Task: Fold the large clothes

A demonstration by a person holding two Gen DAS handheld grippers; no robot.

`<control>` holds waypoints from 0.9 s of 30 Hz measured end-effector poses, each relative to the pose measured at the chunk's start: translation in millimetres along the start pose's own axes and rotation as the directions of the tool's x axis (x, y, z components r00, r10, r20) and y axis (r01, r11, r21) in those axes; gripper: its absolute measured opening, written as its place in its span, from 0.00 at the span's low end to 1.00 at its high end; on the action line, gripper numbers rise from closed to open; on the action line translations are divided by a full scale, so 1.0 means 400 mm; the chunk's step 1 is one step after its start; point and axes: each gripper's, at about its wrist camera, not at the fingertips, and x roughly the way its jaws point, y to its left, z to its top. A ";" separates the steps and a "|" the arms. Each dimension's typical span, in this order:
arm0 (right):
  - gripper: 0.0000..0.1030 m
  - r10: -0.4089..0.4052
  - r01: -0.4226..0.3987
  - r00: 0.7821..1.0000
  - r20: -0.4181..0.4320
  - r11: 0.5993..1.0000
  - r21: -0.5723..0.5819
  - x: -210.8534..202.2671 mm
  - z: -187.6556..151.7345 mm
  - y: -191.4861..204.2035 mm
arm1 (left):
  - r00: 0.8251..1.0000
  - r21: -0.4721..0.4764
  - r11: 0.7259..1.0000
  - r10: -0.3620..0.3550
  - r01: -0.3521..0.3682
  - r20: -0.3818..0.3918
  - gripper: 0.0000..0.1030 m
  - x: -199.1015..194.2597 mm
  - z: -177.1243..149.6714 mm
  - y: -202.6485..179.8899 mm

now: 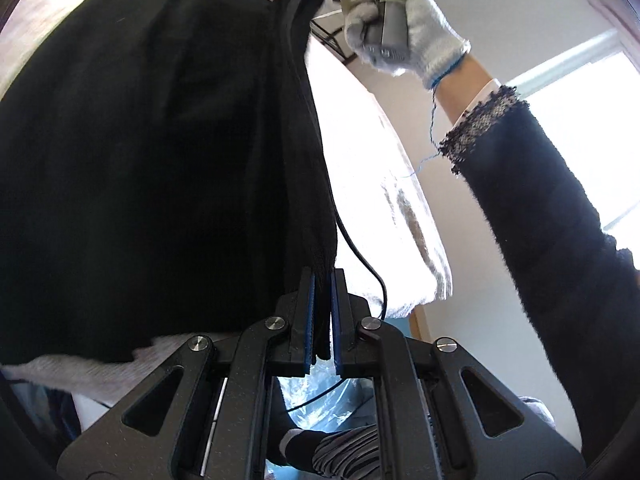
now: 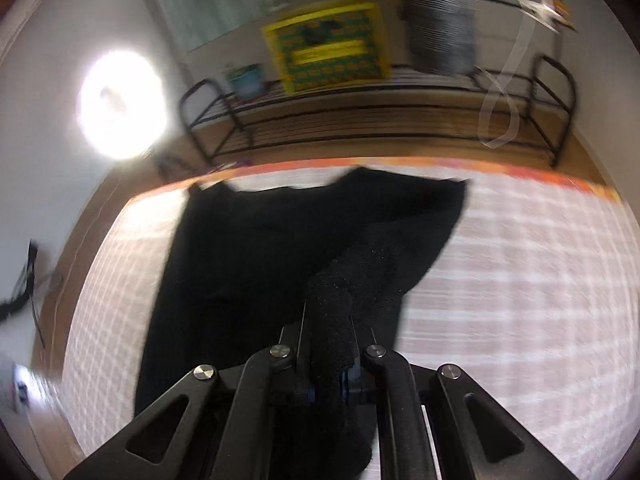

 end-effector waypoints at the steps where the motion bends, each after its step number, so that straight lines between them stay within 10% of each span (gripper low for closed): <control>1: 0.05 -0.001 0.001 1.000 -0.008 0.999 -0.033 0.021 0.003 0.047 | 1.000 -0.014 1.000 -0.001 0.001 0.004 0.05 -0.003 -0.001 0.010; 7: 0.05 -0.092 0.068 0.991 -0.093 0.969 -0.236 0.186 -0.032 0.253 | 1.000 -0.042 0.999 0.010 -0.010 0.009 0.05 -0.010 0.001 0.041; 12: 0.06 -0.054 0.030 0.992 -0.112 0.977 -0.211 0.211 -0.041 0.233 | 1.000 -0.023 1.000 0.015 -0.015 0.012 0.05 -0.009 -0.003 0.031; 15: 0.29 0.054 -0.078 0.991 -0.120 0.976 -0.204 0.171 -0.032 0.212 | 1.000 -0.029 0.999 0.021 -0.021 0.007 0.05 -0.009 -0.006 0.037; 17: 0.53 0.156 -0.166 0.985 -0.077 0.975 -0.146 0.109 -0.023 0.169 | 1.000 -0.022 0.999 0.029 -0.028 0.010 0.05 -0.007 -0.008 0.034; 20: 0.55 0.277 -0.276 0.961 0.010 0.960 -0.049 0.036 0.003 0.075 | 0.999 -0.010 0.999 0.036 -0.035 0.010 0.05 0.006 -0.013 0.028; 27: 0.54 0.249 -0.263 0.965 0.087 0.908 0.325 0.078 0.077 -0.157 | 1.000 -0.022 0.999 0.024 -0.024 -0.002 0.05 0.025 -0.013 0.033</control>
